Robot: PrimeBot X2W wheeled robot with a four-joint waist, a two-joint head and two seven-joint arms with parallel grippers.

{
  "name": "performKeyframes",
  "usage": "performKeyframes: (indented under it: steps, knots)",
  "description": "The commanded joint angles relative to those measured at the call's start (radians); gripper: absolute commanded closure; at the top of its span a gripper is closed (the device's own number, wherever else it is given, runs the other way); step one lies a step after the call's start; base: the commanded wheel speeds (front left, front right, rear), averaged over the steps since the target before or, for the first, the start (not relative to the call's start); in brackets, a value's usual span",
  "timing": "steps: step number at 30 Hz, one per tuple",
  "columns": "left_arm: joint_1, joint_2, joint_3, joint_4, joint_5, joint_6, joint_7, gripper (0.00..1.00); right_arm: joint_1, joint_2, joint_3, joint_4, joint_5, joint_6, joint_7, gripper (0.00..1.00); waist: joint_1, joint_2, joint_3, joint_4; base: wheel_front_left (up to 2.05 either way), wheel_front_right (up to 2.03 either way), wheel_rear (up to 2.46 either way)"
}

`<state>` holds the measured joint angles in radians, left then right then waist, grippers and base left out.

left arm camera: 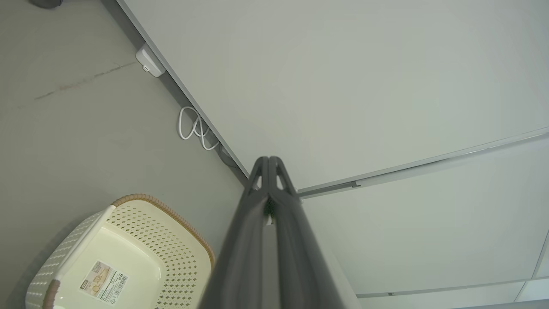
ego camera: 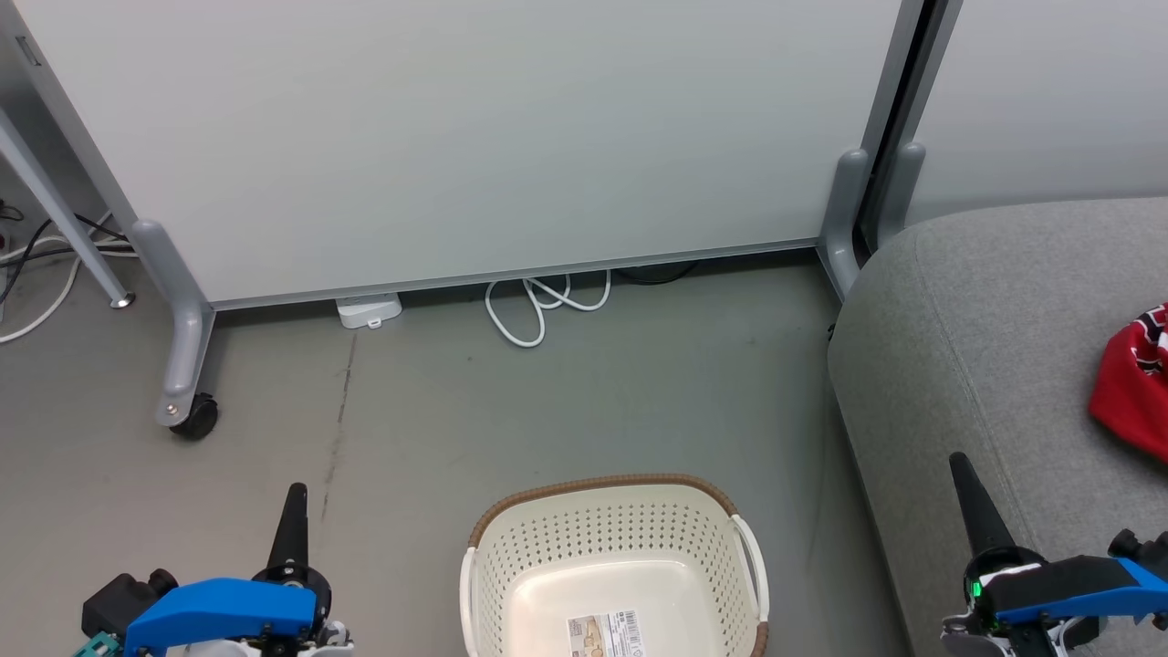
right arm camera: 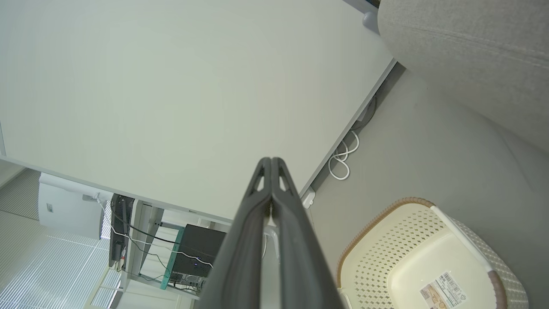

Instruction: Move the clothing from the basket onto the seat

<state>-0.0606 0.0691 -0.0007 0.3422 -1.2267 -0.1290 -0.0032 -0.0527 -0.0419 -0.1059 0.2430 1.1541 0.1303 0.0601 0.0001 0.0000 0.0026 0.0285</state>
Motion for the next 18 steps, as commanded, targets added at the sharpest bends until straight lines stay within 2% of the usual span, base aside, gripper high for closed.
performKeyframes:
  steps: [1,18]
  knots:
    - [-0.024,0.002,0.013,-0.016,-0.021,-0.002,0.006,1.0,-0.019,-0.008,-0.003,-0.006,0.024,0.0,0.004,1.0,-0.0001,0.0,0.0,-0.001,0.0,0.0,0.0]
    - [-0.035,-0.005,0.05,-0.047,-0.152,-0.002,0.048,1.0,-0.035,-0.01,-0.005,-0.003,0.181,0.001,0.023,1.0,-0.0001,0.0,0.0,-0.009,0.0,0.0,0.0]
